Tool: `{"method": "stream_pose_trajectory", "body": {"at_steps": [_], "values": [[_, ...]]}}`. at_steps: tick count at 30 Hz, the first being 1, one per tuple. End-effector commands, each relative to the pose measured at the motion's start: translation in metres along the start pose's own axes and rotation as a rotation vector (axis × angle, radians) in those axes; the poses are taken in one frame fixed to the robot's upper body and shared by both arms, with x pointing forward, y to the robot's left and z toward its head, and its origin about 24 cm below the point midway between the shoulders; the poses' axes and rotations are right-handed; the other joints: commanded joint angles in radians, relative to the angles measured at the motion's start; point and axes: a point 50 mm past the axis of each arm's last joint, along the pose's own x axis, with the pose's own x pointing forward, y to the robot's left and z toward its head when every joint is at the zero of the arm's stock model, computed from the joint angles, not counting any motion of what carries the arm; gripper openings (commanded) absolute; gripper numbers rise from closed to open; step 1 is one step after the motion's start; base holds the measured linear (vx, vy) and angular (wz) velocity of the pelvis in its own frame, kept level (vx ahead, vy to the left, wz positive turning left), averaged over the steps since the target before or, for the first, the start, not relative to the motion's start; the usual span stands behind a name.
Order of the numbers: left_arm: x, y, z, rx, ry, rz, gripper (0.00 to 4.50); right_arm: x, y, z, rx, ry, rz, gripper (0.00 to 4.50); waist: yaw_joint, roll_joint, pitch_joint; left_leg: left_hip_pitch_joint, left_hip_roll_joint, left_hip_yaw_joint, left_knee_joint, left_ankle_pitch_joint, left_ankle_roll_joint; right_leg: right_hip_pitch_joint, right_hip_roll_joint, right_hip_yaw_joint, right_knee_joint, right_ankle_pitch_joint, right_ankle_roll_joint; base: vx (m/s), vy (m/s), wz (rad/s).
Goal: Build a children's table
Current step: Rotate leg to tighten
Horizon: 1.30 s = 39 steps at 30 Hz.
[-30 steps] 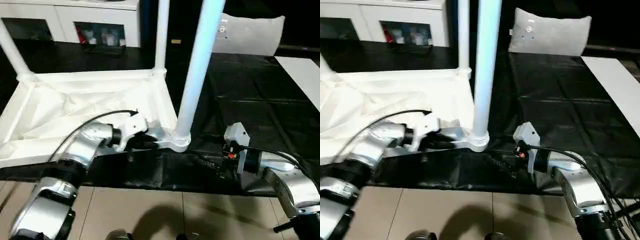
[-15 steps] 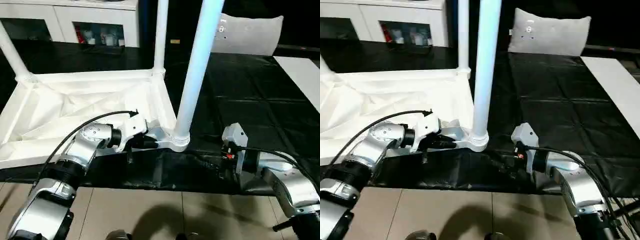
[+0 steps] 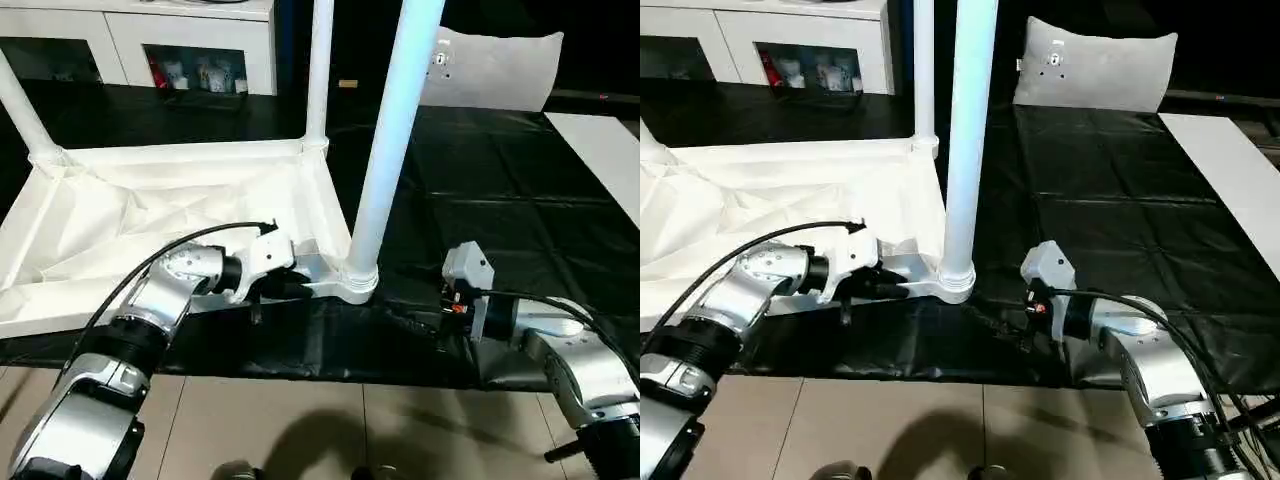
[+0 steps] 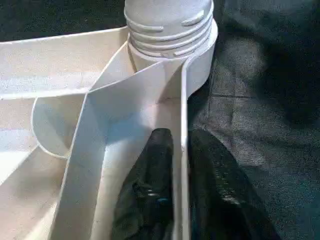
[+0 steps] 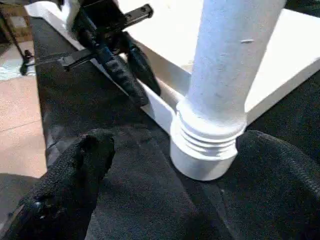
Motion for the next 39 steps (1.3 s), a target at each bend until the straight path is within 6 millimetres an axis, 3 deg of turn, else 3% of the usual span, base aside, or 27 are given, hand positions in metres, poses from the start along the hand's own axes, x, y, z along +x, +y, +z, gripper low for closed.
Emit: {"method": "stream_pose_trajectory", "body": {"at_steps": [1, 4, 5, 11, 17, 22, 27, 29, 32, 33, 39], "values": [[-0.005, 0.0, -0.011, -0.036, 0.059, 0.002, 0.99, -0.001, -0.002, 0.003, 0.002, -0.006, 0.008, 4.5, 0.003, -0.004, -0.063, 0.007, 0.036, -0.013, -0.075, -0.28, 0.037, 0.045, -0.083, 0.046, -0.094, -0.457, -0.117, 0.0, 0.0, 0.0], [-0.006, 0.001, -0.011, -0.035, 0.06, 0.005, 0.99, -0.001, -0.002, 0.003, 0.002, -0.005, 0.015, 4.5, 0.003, -0.003, -0.063, 0.007, 0.037, -0.013, -0.075, -0.274, 0.038, 0.045, -0.082, 0.046, -0.091, -0.436, -0.126, 0.0, 0.0, 0.0], [-0.007, 0.001, -0.011, -0.035, 0.06, 0.008, 0.74, -0.001, -0.002, 0.002, 0.001, -0.004, 0.015, 4.5, 0.003, -0.003, -0.063, 0.007, 0.037, -0.013, -0.075, -0.277, 0.038, 0.045, -0.082, 0.046, -0.091, -0.437, -0.128, 0.0, 0.0, 0.0], [-0.006, -0.001, -0.015, -0.053, 0.071, 0.0, 0.18, -0.001, -0.002, 0.002, 0.005, -0.003, 0.025, 4.5, 0.003, -0.006, -0.063, 0.007, 0.035, -0.013, -0.074, -0.283, 0.037, 0.045, -0.085, 0.045, -0.097, -0.487, -0.112, 0.0, 0.0, 0.0], [-0.005, -0.003, -0.015, -0.055, 0.053, -0.008, 0.06, -0.001, -0.003, 0.003, 0.0, -0.001, 0.026, 4.5, 0.004, -0.007, -0.065, 0.009, 0.035, -0.014, -0.073, -0.284, 0.035, 0.044, -0.085, 0.045, -0.099, -0.508, -0.101, 0.0, 0.0, 0.0], [-0.001, -0.008, -0.005, 0.036, -0.002, -0.082, 0.06, -0.004, -0.012, 0.005, -0.011, 0.015, 0.011, 4.5, 0.005, -0.006, -0.069, 0.008, 0.036, -0.013, -0.072, -0.261, 0.039, 0.047, -0.084, 0.046, -0.091, -0.448, -0.123, 0.0, 0.0, 0.0], [0.002, -0.019, -0.001, 0.059, -0.015, -0.196, 0.06, -0.008, -0.015, 0.011, -0.035, 0.009, 0.068, 4.5, 0.011, -0.001, -0.071, 0.009, 0.041, -0.008, -0.071, -0.231, 0.045, 0.05, -0.083, 0.049, -0.075, -0.321, -0.176, 0.0, 0.0, 0.0], [0.003, -0.022, 0.0, 0.068, -0.019, -0.23, 0.06, -0.008, -0.016, 0.013, -0.047, -0.015, 0.092, 4.5, 0.012, -0.001, -0.07, 0.009, 0.04, -0.006, -0.07, -0.234, 0.046, 0.051, -0.082, 0.048, -0.076, -0.317, -0.185, 0.0, 0.0, 0.0], [0.004, -0.025, 0.001, 0.086, -0.017, -0.259, 0.0, -0.007, -0.018, 0.014, -0.034, -0.031, 0.125, 4.22, 0.017, -0.001, -0.071, 0.011, 0.041, -0.007, -0.07, -0.239, 0.045, 0.053, -0.085, 0.048, -0.076, -0.334, -0.186, 0.0, 0.0, 0.0], [0.005, -0.029, 0.002, 0.109, -0.009, -0.294, 0.0, -0.006, -0.018, 0.017, -0.005, -0.046, 0.214, 4.22, 0.02, -0.006, -0.069, 0.009, 0.04, -0.006, -0.069, -0.246, 0.049, 0.054, -0.083, 0.046, -0.074, -0.345, -0.186, 0.0, 0.0, 0.0], [0.005, -0.033, 0.002, 0.107, -0.011, -0.319, 0.0, -0.002, -0.016, 0.017, 0.048, -0.026, 0.285, 3.59, 0.03, -0.002, -0.067, 0.014, 0.045, -0.008, -0.073, -0.259, 0.038, 0.048, -0.084, 0.047, -0.079, -0.392, -0.17, 0.0, 0.0, 0.0]]}}
